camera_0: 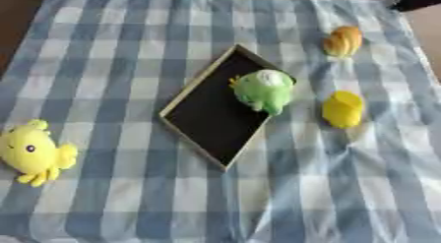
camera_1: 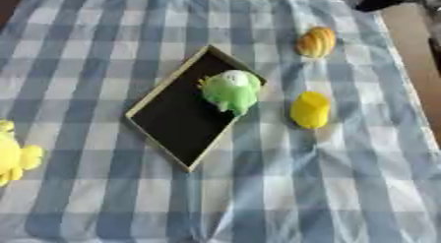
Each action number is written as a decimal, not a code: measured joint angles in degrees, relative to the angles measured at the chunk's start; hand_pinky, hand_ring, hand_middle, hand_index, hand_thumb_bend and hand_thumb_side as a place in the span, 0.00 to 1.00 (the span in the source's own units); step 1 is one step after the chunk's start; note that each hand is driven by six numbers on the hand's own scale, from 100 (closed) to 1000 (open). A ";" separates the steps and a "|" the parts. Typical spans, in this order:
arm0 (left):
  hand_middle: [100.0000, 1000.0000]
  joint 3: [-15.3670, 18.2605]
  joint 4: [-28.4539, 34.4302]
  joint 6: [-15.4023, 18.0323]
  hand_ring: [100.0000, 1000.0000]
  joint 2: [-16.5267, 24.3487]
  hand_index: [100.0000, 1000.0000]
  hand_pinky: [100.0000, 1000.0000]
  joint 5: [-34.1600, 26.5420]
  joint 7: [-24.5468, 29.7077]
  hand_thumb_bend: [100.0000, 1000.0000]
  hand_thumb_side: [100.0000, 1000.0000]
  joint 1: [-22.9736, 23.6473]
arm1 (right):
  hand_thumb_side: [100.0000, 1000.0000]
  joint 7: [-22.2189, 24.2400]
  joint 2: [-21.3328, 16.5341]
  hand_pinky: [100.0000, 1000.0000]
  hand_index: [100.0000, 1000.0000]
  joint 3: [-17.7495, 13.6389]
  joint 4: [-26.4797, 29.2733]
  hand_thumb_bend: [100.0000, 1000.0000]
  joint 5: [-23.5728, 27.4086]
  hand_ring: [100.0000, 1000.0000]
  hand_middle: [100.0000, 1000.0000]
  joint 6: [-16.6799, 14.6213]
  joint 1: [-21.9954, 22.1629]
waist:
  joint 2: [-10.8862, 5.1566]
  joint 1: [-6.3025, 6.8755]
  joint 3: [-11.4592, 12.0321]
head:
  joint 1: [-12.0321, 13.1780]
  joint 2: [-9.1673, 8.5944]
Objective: Pick up objects on the table and place them in the box.
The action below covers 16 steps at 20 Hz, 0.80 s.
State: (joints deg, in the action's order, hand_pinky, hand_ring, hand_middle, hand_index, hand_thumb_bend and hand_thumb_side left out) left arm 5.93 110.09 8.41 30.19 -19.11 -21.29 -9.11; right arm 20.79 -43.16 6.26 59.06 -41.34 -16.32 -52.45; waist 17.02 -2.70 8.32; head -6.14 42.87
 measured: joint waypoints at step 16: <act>0.67 -0.16 -0.24 -0.12 0.81 0.00 0.80 0.68 -0.29 0.34 0.18 0.70 -0.06 | 0.00 7.60 1.38 0.95 0.90 2.98 -0.23 0.24 -4.77 0.97 0.90 -5.62 0.61 | 0.00 0.00 0.03 | -0.37 -0.06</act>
State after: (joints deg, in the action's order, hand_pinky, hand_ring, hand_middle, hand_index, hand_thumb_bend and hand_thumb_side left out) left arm 5.77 109.85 8.29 30.19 -19.40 -20.95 -9.17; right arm 28.39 -41.78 9.24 58.84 -46.11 -21.94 -51.85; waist 17.02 -2.70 8.35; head -6.51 42.81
